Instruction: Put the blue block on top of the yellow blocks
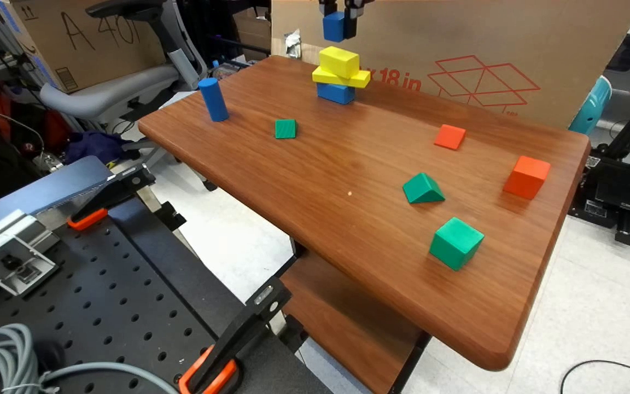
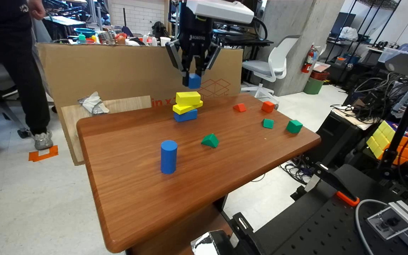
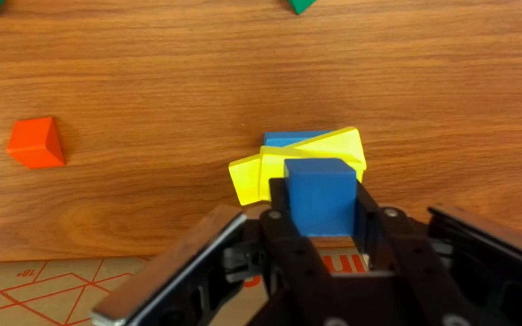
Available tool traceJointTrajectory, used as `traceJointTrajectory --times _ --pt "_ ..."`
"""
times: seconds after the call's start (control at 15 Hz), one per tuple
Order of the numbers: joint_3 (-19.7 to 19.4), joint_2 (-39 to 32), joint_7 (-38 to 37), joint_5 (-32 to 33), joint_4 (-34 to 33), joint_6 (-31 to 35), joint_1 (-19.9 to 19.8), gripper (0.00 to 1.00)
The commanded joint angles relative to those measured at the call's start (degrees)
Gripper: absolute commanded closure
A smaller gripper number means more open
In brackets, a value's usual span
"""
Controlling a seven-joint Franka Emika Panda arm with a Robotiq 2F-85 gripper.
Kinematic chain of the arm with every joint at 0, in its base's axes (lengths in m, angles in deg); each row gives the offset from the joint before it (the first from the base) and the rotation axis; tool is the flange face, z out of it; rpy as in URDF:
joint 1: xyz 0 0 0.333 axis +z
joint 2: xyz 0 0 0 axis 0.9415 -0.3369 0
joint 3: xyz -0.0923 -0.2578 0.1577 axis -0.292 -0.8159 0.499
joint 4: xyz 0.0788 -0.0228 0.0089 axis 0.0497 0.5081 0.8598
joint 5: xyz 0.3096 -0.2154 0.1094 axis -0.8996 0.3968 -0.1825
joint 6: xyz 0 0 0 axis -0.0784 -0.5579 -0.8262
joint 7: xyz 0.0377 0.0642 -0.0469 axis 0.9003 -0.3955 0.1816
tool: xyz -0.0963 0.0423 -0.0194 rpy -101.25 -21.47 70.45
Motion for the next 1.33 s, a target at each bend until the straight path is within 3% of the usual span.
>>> traceJointTrajectory --times 0.0,0.4,0.47,0.93,1.27 --pt "-0.2 -3.2 -0.4 -0.8 -4.7 -3.1 0.0 0.92" --pt "0.0 -5.0 0.0 -0.8 -6.8 -4.8 0.1 0.92" --pt "-0.1 -5.1 0.0 -0.6 -7.0 -5.0 0.1 0.47" --pt "0.3 -2.1 0.0 -0.4 -4.4 -4.9 0.8 0.00" --pt "0.4 10.5 -1.2 2.5 8.3 -2.9 4.2 0.00"
